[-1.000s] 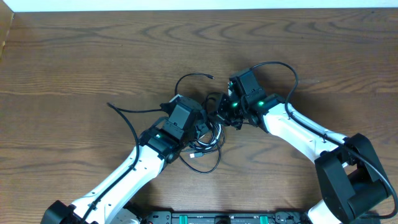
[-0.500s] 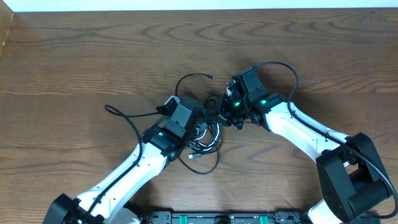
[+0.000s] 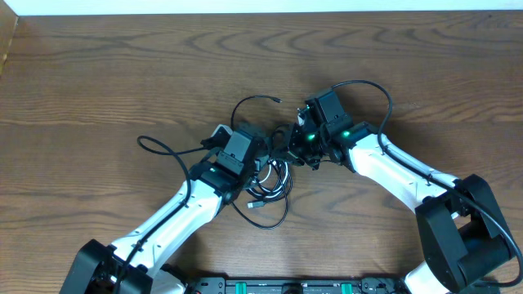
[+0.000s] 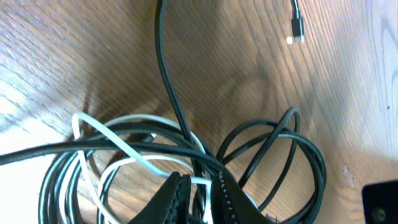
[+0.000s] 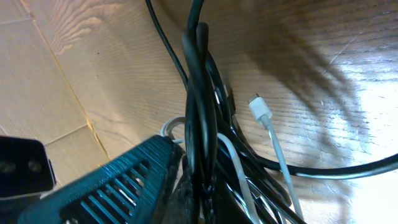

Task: Untangle cables

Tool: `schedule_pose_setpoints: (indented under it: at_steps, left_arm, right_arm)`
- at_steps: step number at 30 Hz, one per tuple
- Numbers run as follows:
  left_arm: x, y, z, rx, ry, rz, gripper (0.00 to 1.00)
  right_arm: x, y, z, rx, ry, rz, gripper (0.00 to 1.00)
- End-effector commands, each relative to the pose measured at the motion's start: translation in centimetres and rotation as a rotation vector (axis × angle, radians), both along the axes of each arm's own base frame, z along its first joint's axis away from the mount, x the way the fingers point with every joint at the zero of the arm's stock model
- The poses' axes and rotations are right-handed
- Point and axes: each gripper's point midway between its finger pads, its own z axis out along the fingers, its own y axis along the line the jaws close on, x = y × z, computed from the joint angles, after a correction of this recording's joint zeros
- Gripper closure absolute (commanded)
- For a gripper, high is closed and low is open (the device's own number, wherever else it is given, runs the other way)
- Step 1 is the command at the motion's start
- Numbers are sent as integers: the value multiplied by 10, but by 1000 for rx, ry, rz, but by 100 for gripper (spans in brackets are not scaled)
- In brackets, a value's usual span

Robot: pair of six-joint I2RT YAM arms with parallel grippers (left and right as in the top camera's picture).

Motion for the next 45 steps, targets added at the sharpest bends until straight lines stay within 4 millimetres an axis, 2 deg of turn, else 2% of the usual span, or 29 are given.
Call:
schedule_pose_setpoints:
  at_steps: [1,4,7,9,10,17,23,29,31,38,45]
  left_arm:
    - [3,9,-3,54,-11,-29,81]
    - [2,12,-5,66,-2,-35,81]
    - [0,8,-5,43,8,-52,81]
    - [-3,4,-5,26,19,-66,71]
    - [-4,4,-6,28,22,-72,69]
    - [-19,6,-14,39,91,-102,68]
    - [-24,2,-15,-21,140,-47,63]
    - [-25,0,-15,-87,179,59,41]
    - [-25,0,-15,-92,179,61,37]
    - [-18,-18,-4,-186,152,24,36]
    - [-14,-17,-3,-181,136,31,36]
  right_arm:
    - [9,-4,3,-16,-54,8,99]
    - [10,-5,3,-14,-54,8,99]
    - [9,-4,3,-9,-52,10,99]
    - [11,-6,2,-19,-57,3,99]
    - [12,-7,1,-26,-62,-1,99]
    - [19,-18,-7,-103,-83,-46,99]
    - [16,-16,-6,-87,-68,-38,99]
    - [12,-8,2,-21,-57,-3,99]
    - [11,-1,9,27,-74,35,99]
    - [9,6,17,76,-99,80,99]
    - [6,11,23,115,-116,121,99]
